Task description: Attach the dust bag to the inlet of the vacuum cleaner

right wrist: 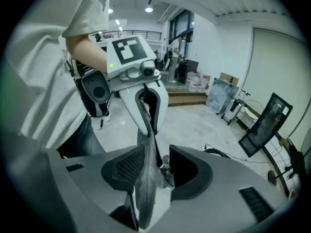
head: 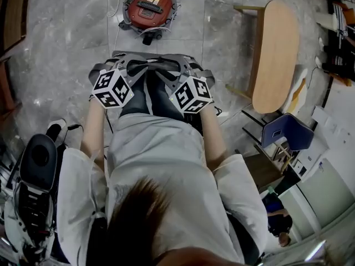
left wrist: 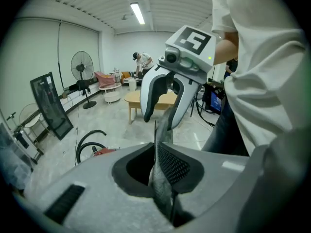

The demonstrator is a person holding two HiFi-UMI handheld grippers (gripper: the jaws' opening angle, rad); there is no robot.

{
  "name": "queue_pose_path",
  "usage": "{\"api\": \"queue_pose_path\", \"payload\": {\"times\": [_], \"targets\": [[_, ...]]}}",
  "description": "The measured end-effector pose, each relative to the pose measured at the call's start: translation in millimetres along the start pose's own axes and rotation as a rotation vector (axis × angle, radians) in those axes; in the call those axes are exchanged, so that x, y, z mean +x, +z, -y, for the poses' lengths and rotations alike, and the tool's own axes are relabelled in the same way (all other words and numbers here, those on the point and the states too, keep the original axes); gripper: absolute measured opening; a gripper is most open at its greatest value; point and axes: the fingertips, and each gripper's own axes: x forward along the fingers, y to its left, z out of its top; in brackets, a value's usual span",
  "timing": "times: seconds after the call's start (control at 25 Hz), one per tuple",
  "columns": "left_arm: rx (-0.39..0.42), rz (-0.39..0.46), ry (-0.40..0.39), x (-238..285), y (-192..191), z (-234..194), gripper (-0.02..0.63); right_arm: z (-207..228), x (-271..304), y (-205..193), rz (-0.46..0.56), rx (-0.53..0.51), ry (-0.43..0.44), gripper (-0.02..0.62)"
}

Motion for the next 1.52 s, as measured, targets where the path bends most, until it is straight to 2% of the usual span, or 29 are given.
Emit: {"api": "queue_pose_path", "payload": {"times": [0.16, 0.44, 0.8, 1.16, 1.52], "targets": [[-0.001, -0.010, -0.019, 16.8, -12.8, -2.7, 0.038, -6.5, 27.7, -22.7, -0.091, -0.121, 0.063, 0.112], [0.017, -0.062, -0.047, 59.5, -48.7, -5.9, 0.040, -9.9, 69.8, -65.7, -0.136, -0.171, 0.081, 0.037], [-0.036, -0.119, -0.049, 132.2, -119.6, -7.9, 0.043, -19.5, 142.0, -131.7, -0.163, -0.110, 0.129, 0.031], [-0.135, -0.172, -0.063, 190.2, -195.8, -9.8, 0.048, -31.4, 218.3, -183.8, -0.167, -0.077, 0.187, 0.031], [-0.123, -0.227, -0.088, 233.0, -252.8, -22.6, 0.060, -31.8, 277.2, -220.1, -0.172, 0.012, 0.160, 0.029]]}}
